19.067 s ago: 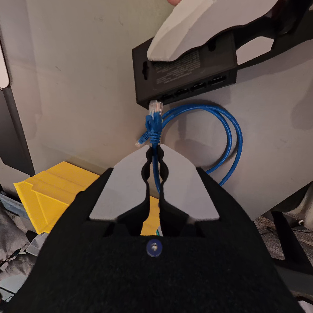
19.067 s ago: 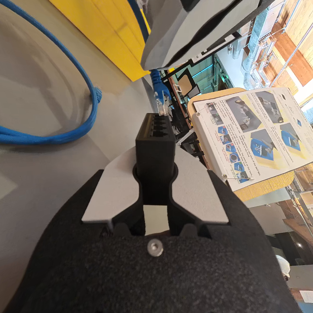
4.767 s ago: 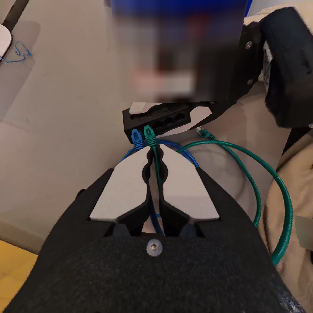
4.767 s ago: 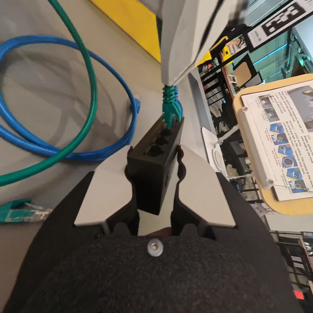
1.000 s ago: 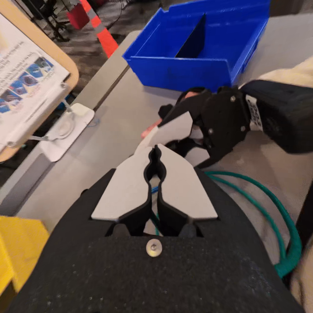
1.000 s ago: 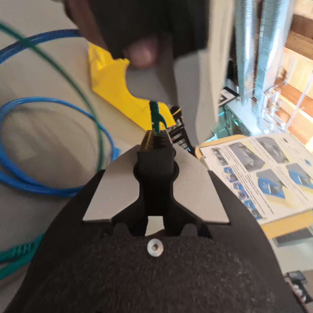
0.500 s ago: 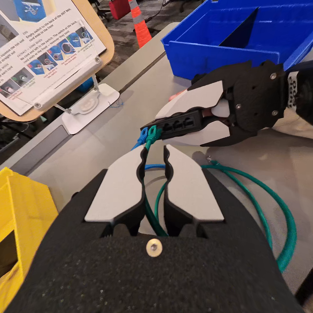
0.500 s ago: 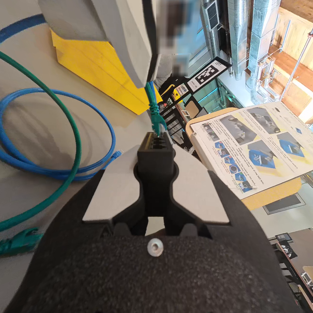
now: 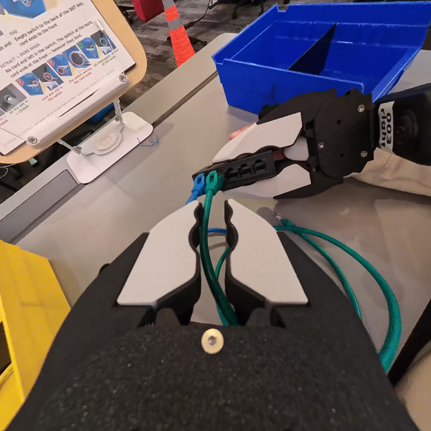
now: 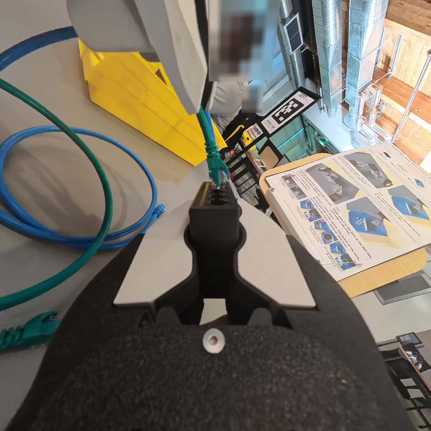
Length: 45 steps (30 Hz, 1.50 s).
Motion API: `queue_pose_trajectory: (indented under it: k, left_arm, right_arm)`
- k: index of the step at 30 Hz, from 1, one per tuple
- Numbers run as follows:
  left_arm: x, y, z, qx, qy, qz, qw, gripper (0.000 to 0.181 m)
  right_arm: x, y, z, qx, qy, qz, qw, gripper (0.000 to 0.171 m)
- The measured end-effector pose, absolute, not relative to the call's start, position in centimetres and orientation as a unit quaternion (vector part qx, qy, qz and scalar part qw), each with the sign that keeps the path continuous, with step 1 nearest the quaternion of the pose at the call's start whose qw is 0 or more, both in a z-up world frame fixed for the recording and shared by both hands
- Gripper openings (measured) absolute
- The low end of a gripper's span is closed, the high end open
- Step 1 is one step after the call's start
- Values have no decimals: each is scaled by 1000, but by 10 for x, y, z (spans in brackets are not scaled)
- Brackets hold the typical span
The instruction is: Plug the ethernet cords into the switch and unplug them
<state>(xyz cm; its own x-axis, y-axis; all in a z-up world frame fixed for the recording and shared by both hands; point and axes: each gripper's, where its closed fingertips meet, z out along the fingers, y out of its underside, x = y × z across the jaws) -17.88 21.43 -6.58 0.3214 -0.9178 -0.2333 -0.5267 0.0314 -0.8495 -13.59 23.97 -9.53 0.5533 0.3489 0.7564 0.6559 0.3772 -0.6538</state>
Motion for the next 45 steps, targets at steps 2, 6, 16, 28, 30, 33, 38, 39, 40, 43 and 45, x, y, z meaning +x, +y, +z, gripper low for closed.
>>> queue_pose_trajectory:
  k: [2,6,16,28,30,33,38,39,40,43,45]
  left_arm:
    - [-178,213,-66,-658,550,-201,473,16]
    - [-175,207,-71,-659,561,-201,459,16]
    - [-173,202,-56,-684,493,-226,488,5]
    - [-172,202,-49,-676,527,-228,462,5]
    - [-172,203,-48,-674,523,-234,467,5]
    - [-170,205,-49,-671,521,-229,475,5]
    - [-173,212,-59,-689,519,-232,449,5]
    - [-174,211,-61,-694,517,-240,440,5]
    - [-174,211,-63,-696,519,-242,434,5]
    - [-174,210,-61,-699,514,-254,427,5]
    - [-176,210,-60,-708,504,-270,415,5]
  right_arm:
    - [-136,239,-94,-545,-459,-107,694,29]
    - [-144,229,-89,-521,-466,-96,709,29]
    - [-147,222,-76,-515,-442,-59,732,29]
    - [-154,216,-71,-513,-445,-52,732,29]
    - [-155,215,-68,-512,-441,-54,735,28]
    - [-154,215,-68,-513,-439,-53,736,28]
    - [-150,231,-83,-554,-454,-58,695,30]
    - [-149,234,-87,-560,-460,-76,685,30]
    - [-147,236,-91,-567,-467,-89,673,31]
    - [-141,241,-98,-594,-465,-91,650,41]
    - [-135,246,-102,-602,-467,-103,639,44]
